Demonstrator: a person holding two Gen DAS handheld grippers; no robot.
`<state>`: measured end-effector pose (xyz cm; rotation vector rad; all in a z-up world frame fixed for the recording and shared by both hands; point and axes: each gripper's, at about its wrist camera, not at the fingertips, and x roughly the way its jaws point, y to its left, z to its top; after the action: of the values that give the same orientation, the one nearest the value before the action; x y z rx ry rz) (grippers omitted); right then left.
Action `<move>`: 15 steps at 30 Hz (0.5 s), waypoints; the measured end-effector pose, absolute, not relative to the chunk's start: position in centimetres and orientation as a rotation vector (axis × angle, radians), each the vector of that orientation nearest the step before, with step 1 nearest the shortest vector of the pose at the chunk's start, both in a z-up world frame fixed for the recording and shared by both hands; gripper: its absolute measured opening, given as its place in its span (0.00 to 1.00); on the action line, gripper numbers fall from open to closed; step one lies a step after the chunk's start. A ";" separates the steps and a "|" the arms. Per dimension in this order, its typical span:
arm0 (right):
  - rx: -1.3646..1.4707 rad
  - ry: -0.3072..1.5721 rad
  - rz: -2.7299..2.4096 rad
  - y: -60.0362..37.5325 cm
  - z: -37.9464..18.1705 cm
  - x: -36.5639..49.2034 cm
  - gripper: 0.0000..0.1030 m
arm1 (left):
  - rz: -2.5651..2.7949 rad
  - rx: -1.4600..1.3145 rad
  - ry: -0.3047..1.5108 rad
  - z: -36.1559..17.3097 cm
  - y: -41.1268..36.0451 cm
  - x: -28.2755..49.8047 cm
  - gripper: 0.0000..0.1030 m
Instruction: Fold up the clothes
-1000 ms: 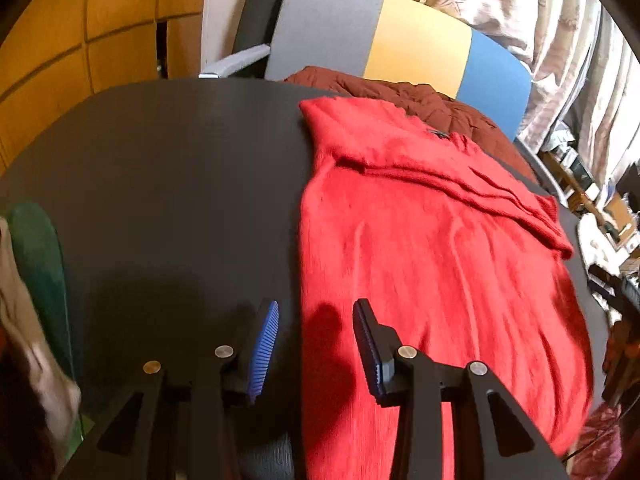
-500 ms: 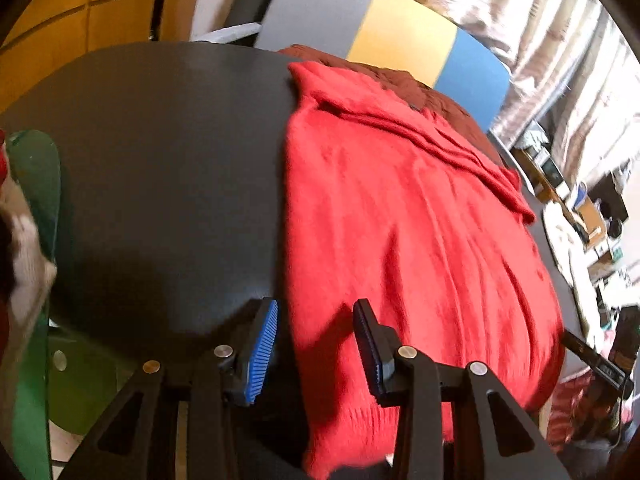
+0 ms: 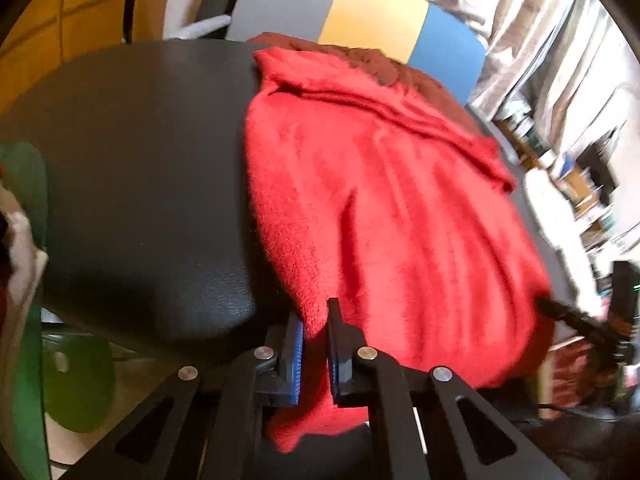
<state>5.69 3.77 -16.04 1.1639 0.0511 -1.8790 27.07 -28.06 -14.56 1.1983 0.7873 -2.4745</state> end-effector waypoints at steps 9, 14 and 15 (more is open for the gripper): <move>1.062 -0.271 -1.765 2.4 -11.7 1.7 0.15 | -2.735 0.912 1.085 -7.5 -31.7 25.3 0.07; 1.018 -0.367 -1.790 -0.7 -10.2 -3.7 0.15 | -2.756 0.795 1.121 -5.2 -34.9 20.8 0.07; 1.017 -0.370 -1.809 -1.5 -10.1 -5.0 0.15 | -2.740 0.792 1.118 -5.2 -35.8 19.5 0.07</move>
<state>-5.05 -1.51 -10.09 1.0170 -0.3699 -1.8087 19.45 -35.76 -5.16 0.7923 1.1179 -2.7400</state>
